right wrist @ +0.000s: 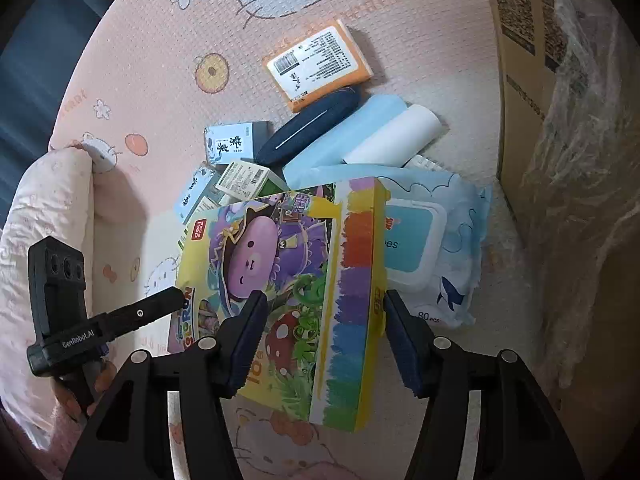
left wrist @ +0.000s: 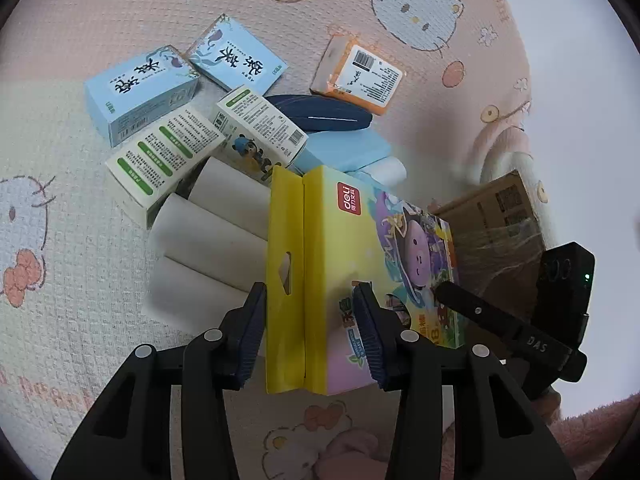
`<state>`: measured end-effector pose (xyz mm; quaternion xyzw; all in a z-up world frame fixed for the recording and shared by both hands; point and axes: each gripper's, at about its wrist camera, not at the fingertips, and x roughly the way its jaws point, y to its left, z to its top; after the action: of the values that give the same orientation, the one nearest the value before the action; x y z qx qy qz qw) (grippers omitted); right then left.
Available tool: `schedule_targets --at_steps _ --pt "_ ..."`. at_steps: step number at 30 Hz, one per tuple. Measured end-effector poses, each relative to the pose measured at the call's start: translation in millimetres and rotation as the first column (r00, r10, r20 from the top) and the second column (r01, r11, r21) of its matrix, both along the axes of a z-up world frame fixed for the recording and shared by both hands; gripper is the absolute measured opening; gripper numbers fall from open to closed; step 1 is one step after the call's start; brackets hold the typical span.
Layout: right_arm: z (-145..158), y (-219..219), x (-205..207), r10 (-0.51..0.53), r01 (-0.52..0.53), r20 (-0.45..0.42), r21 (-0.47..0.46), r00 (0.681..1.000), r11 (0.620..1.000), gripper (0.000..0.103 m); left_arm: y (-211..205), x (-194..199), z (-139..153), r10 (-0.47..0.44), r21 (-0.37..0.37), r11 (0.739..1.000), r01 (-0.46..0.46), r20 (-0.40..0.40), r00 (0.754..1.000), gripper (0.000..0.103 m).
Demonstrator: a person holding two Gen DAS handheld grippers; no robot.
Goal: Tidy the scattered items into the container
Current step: 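Grasp the yellow COLORUN crayon box with the left gripper and lift it, then carry the held crayon box over the open cardboard box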
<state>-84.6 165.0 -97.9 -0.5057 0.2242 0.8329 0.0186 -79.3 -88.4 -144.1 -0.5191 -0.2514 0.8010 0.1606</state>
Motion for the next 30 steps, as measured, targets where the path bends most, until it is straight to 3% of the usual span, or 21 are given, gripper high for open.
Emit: schedule_targets --at_steps 3,7,11,14,18,25,30 --pt "-3.5 3.6 0.4 -0.011 0.011 0.011 -0.017 1.0 1.0 0.061 4.6 -0.6 2.6 -0.012 -0.011 1.0 0.012 -0.011 1.0 0.051" --pt "-6.9 11.2 0.3 -0.029 0.03 0.028 -0.045 0.999 0.999 0.062 5.8 -4.8 -0.2 -0.006 0.006 1.0 0.006 0.015 1.0 0.063" --pt "-12.8 13.8 1.3 -0.044 0.046 0.02 -0.089 0.999 0.995 0.064 1.2 -4.1 -4.6 0.027 0.07 0.997 -0.03 0.045 0.999 0.063" --pt "-14.5 14.6 2.1 -0.055 0.058 0.027 -0.117 0.998 0.991 0.065 3.2 -2.9 -1.4 0.022 0.047 0.999 -0.023 0.03 0.999 0.063" --pt "-16.6 14.8 3.0 -0.062 0.066 0.028 -0.146 0.998 0.987 0.065 8.9 -2.4 4.2 0.0 0.015 1.0 0.0 -0.005 1.0 0.052" --pt "-21.3 15.2 3.8 -0.092 0.096 0.031 -0.202 0.995 0.975 0.066 11.4 -7.5 6.9 -0.003 -0.008 1.0 0.003 -0.024 1.0 0.047" --pt "-11.4 8.9 0.0 -0.078 0.081 0.026 -0.16 0.997 0.984 0.065 14.0 -6.5 19.5 0.028 -0.053 0.998 -0.031 -0.052 0.998 0.043"
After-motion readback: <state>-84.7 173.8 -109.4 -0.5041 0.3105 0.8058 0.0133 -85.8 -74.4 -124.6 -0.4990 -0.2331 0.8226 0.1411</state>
